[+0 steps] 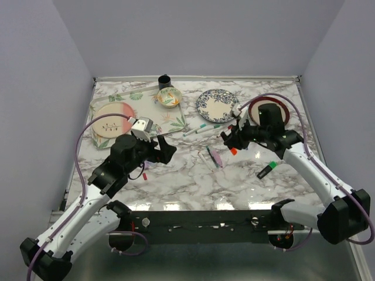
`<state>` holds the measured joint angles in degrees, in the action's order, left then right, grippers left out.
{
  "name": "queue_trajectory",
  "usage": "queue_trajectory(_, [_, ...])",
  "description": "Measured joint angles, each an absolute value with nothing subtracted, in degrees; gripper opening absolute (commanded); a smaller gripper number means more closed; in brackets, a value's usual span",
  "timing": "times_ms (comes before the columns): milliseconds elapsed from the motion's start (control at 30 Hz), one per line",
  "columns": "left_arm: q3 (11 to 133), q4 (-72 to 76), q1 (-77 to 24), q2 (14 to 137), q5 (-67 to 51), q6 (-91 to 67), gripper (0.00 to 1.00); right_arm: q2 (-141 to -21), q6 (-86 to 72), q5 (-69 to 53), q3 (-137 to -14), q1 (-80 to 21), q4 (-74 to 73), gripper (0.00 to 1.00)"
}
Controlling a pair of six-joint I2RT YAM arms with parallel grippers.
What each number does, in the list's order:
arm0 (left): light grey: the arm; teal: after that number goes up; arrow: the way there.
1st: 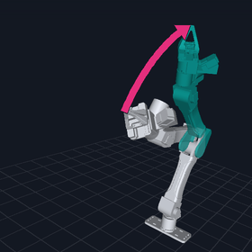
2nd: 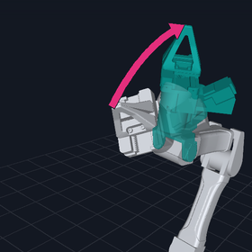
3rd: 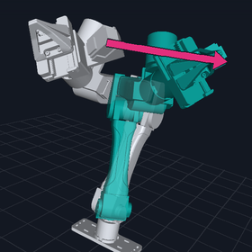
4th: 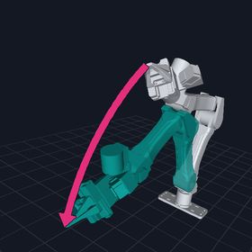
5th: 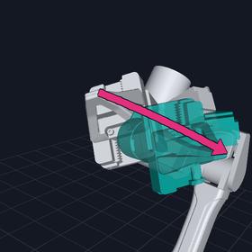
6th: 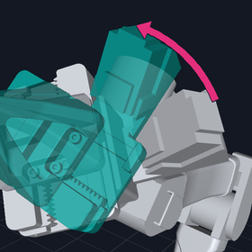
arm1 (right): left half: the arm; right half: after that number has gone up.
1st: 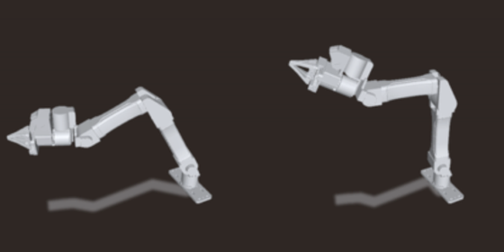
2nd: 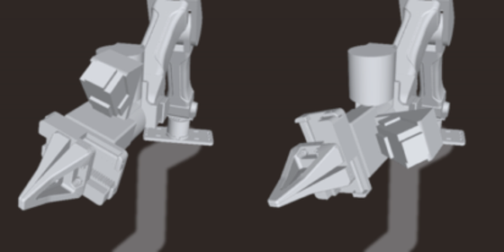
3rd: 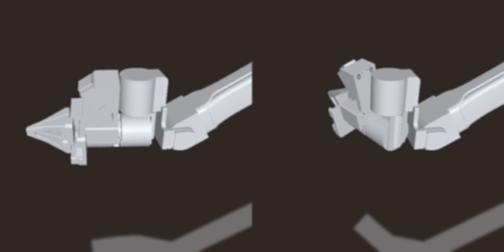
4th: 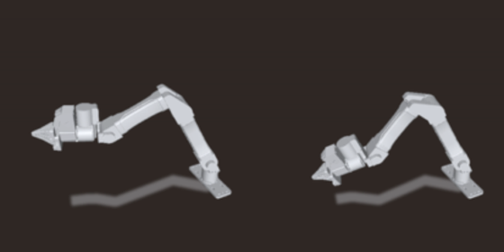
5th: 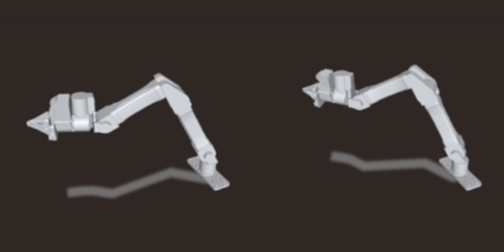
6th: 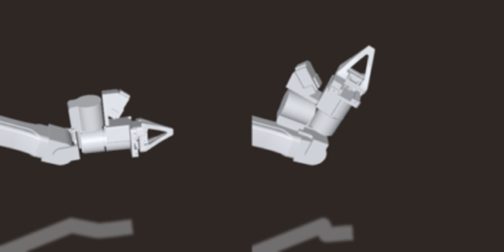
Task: Open the pen caps
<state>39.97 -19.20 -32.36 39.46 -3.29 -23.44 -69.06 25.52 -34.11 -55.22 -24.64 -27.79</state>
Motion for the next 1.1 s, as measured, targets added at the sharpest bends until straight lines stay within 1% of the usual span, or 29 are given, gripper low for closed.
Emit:
queue_trajectory(133, [36.0,-13.1,-35.3,40.9,-4.8,-28.8,0.99,-65.6,8.6,-36.5,-51.0,-14.8,-17.8,0.00])
queue_trajectory(267, [32.8,-8.4,-44.1,45.0,-2.7,-33.3,0.99,-62.1,-6.7,-36.8,-43.3,-6.7,-9.8,0.01])
queue_trajectory(300, [32.7,-7.0,-47.4,47.2,-1.8,-34.2,0.99,-61.6,-9.0,-37.1,-41.8,-5.8,-8.7,0.01])
queue_trajectory(400, [32.9,-1.3,-52.7,53.5,0.2,-36.4,0.99,-61.9,-16.4,-38.8,-39.5,-5.0,-7.3,0.01])
queue_trajectory(533, [35.0,6.0,-55.9,64.4,2.2,-39.0,0.95,-64.4,-24.0,-41.5,-39.2,-4.9,-4.1,0.01])
queue_trajectory(633, [39.1,9.7,-57.2,72.7,3.3,-40.6,0.93,-66.9,-28.5,-43.1,-38.2,-4.9,-1.6,0.01])
queue_trajectory(733, [45.5,13.2,-58.6,80.9,4.1,-42.0,0.88,-67.9,-31.5,-43.8,-37.0,-4.9,-0.7,0.01])
queue_trajectory(767, [47.0,13.9,-58.9,82.5,4.1,-42.3,0.84,-67.9,-32.1,-44.0,-36.8,-4.9,-0.3,0.01])
queue_trajectory(833, [51.0,15.0,-59.5,86.4,4.4,-43.1,0.79,-67.9,-33.0,-44.2,-36.7,-4.9,0.3,0.01])
queue_trajectory(867, [52.5,15.3,-59.7,87.7,4.6,-43.5,0.71,-67.9,-33.4,-44.3,-36.7,-4.9,0.6,0.01])
queue_trajectory(933, [56.5,14.6,-60.2,91.1,5.4,-44.4,0.63,-67.9,-34.1,-44.4,-36.7,-4.9,0.9,0.01])
queue_trajectory(967, [59.0,13.8,-60.4,93.3,6.1,-44.8,0.56,-67.9,-34.4,-44.5,-36.7,-4.9,1.0,0.01])
queue_trajectory(1100, [66.0,8.0,-61.2,98.7,9.1,-45.7,0.53,-67.9,-35.1,-44.5,-36.7,-4.9,1.4,0.01])
